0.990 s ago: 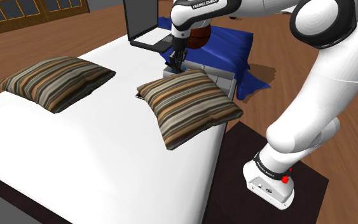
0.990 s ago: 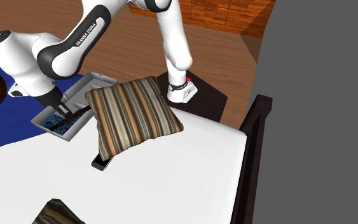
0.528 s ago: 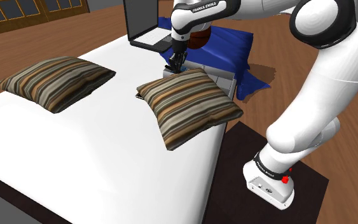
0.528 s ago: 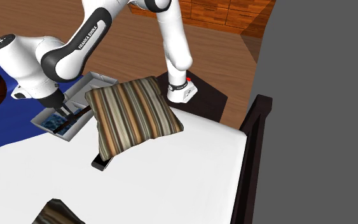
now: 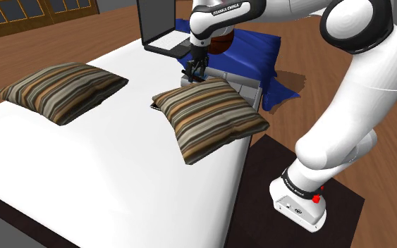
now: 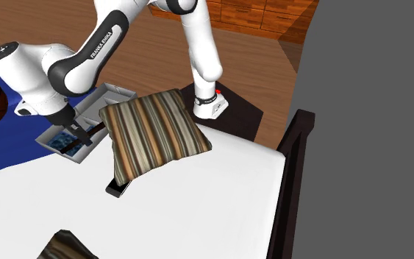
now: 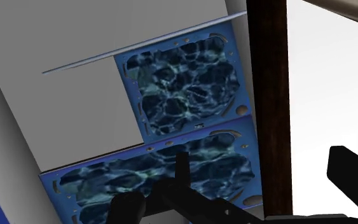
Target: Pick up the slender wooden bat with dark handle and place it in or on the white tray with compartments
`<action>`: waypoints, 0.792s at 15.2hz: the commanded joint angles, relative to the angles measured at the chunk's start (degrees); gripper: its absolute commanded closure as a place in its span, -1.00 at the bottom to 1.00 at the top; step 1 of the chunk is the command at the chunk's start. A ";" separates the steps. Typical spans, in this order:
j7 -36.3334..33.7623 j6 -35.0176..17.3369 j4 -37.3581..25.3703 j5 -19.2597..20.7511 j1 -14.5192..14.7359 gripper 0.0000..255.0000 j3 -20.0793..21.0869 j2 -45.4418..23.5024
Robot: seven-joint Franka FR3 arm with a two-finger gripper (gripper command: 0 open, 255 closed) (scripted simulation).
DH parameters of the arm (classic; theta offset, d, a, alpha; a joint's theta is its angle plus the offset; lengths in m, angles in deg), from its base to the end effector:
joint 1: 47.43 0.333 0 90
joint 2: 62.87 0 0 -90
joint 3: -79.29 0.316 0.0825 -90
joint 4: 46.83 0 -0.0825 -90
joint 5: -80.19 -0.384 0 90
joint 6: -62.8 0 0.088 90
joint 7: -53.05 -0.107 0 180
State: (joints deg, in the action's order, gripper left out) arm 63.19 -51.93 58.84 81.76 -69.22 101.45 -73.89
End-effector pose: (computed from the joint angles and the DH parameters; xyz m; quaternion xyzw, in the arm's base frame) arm 0.6046 -0.0084 0.4268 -0.9952 -0.0945 0.0078 0.0245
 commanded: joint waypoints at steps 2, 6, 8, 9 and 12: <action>0.19 3.52 -2.65 -0.39 -0.09 -1.00 0.08 0.92; 0.37 6.81 -5.38 -0.65 -0.17 -1.00 0.10 1.52; 0.37 6.81 -5.39 -0.65 -0.17 -1.00 0.10 1.51; 0.37 6.81 -5.39 -0.65 -0.17 -1.00 0.10 1.51; 0.37 6.80 -5.38 -0.65 -0.17 -1.00 0.10 1.51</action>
